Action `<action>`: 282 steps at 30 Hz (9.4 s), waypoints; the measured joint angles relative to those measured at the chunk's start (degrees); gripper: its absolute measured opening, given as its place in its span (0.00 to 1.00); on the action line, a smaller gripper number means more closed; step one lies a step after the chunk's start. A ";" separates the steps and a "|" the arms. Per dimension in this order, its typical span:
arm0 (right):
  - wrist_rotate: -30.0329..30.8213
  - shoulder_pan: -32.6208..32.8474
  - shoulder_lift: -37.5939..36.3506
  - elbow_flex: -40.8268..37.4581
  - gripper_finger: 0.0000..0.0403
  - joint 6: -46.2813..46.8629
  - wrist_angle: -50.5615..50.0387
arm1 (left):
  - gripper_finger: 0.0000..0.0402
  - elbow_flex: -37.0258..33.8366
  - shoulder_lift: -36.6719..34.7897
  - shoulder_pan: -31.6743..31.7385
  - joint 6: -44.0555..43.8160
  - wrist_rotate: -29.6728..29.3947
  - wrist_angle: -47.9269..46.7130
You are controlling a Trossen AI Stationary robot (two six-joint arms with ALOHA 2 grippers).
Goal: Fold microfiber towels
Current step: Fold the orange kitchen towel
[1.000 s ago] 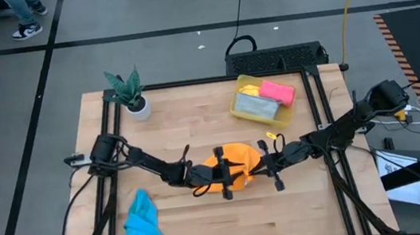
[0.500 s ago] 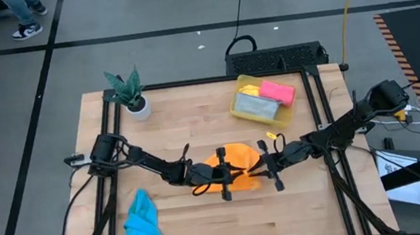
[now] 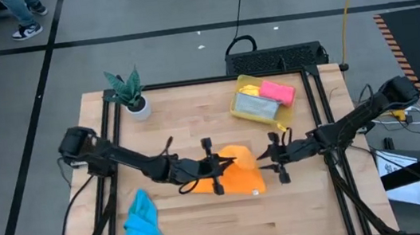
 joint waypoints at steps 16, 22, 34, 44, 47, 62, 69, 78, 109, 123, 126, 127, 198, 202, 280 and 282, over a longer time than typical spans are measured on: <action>5.91 -1.00 4.02 -5.02 0.41 1.55 12.06 | 0.03 0.03 -7.74 0.68 0.25 -27.69 -13.54; 5.88 -1.99 4.02 -5.02 0.51 2.32 12.06 | 0.03 0.00 -7.74 -0.53 -7.86 -24.47 -10.16; 7.54 -3.04 8.70 -5.02 0.54 0.13 17.02 | 0.04 -0.02 -8.18 -2.91 -0.01 -27.30 -3.28; 7.46 -3.49 18.15 -5.02 0.53 -18.74 18.36 | 0.05 -0.04 -8.18 -2.79 -0.51 -27.67 -5.23; 7.66 -3.45 22.95 -5.02 0.53 -24.07 23.80 | 0.05 -0.04 -8.18 -2.66 -1.01 -27.65 -6.28; 22.61 -1.59 29.05 -4.96 0.42 -30.65 37.15 | 0.04 -0.02 -8.18 -2.68 -3.52 -27.65 -8.83; 22.69 -2.46 29.05 -4.96 0.12 -30.91 36.45 | 0.04 -0.04 -8.18 -2.68 -3.65 -27.60 -8.83; 36.91 0.28 28.11 -4.98 0.03 -32.77 34.19 | 0.01 -0.04 -8.18 -4.36 -0.39 -27.56 -7.79; 21.59 36.72 -3.57 11.81 0.00 -37.29 36.72 | 0.01 13.02 -8.22 -25.46 12.05 -21.53 -1.54; 53.46 18.46 -5.03 -6.51 0.00 -30.67 36.58 | 0.01 -0.17 -8.22 -2.73 -14.06 -24.63 -22.93; 57.85 14.19 -5.88 -9.51 0.00 -32.86 38.36 | 0.01 -4.01 -8.22 -0.13 -14.35 -24.64 -22.13; 59.20 13.02 -6.23 -10.75 0.00 -33.19 38.59 | 0.02 -5.39 -8.22 0.55 -14.60 -24.61 -21.20; 14.69 13.05 5.42 -6.62 0.00 17.55 1.33 | 0.43 -16.04 -7.48 -3.17 -34.64 8.12 -23.35; 14.67 13.05 5.42 -6.62 0.00 17.47 1.33 | 0.34 -16.04 -7.48 -1.39 -36.35 13.71 -23.84; 18.06 17.26 -0.18 -5.26 0.00 15.26 -5.78 | 0.03 -18.23 -11.90 -9.54 -33.71 -6.29 -24.68; 18.57 17.55 -0.18 -5.26 0.00 13.84 -5.18 | 0.02 -19.28 -11.90 -9.65 -33.38 -5.55 -21.42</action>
